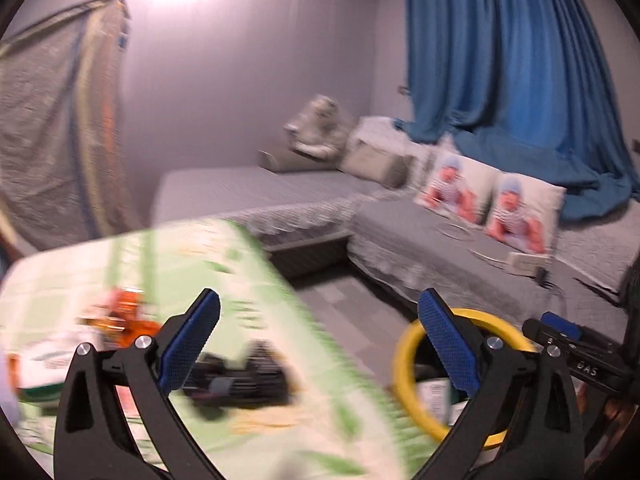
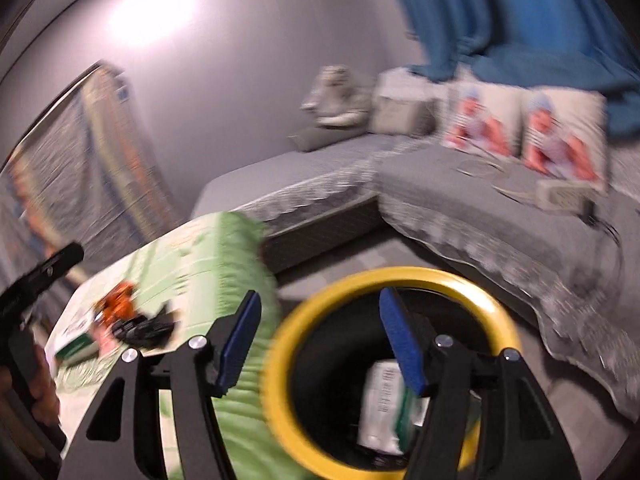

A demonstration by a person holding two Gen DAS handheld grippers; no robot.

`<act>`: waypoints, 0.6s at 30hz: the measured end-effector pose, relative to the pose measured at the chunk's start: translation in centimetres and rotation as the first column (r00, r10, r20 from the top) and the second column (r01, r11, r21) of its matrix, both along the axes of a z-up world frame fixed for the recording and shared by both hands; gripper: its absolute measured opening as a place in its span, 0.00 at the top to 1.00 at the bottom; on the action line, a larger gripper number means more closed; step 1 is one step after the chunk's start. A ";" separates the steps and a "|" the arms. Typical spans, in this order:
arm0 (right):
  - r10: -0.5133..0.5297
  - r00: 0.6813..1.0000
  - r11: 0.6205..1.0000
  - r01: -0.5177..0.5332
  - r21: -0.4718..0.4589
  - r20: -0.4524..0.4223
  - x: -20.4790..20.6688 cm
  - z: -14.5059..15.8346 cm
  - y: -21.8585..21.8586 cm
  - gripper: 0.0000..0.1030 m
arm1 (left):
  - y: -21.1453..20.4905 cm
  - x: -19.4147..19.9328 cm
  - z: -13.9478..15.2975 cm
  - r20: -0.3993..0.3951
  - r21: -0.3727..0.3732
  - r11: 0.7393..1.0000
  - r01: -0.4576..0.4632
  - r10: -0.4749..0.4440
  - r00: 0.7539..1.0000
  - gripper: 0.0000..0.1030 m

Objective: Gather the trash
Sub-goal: 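Move both empty tools back over the table, then grasp the black plastic bag with the right tool while the left tool grasps the white foam net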

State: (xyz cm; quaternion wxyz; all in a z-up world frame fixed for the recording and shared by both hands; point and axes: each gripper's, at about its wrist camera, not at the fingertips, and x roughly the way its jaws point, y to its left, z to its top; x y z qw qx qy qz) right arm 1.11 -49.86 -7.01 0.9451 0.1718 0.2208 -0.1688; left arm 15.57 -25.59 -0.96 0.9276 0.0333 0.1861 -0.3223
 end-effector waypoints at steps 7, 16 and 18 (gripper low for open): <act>0.357 0.932 0.933 -0.360 -0.029 -0.061 8.3 0.2 10.0 0.43 | 11.6 2.0 -0.7 0.030 0.054 0.966 -0.253 0.252 0.967 0.08; 0.503 0.823 0.832 -0.544 -0.111 -0.264 16.8 -1.8 20.6 0.43 | 23.3 3.3 -4.8 -0.036 0.111 0.876 -0.470 0.476 0.879 0.08; 0.489 0.814 0.831 -0.544 -0.118 -0.313 18.6 -2.5 21.8 0.43 | 25.0 3.2 -4.9 -0.062 0.082 0.865 -0.495 0.500 0.864 0.08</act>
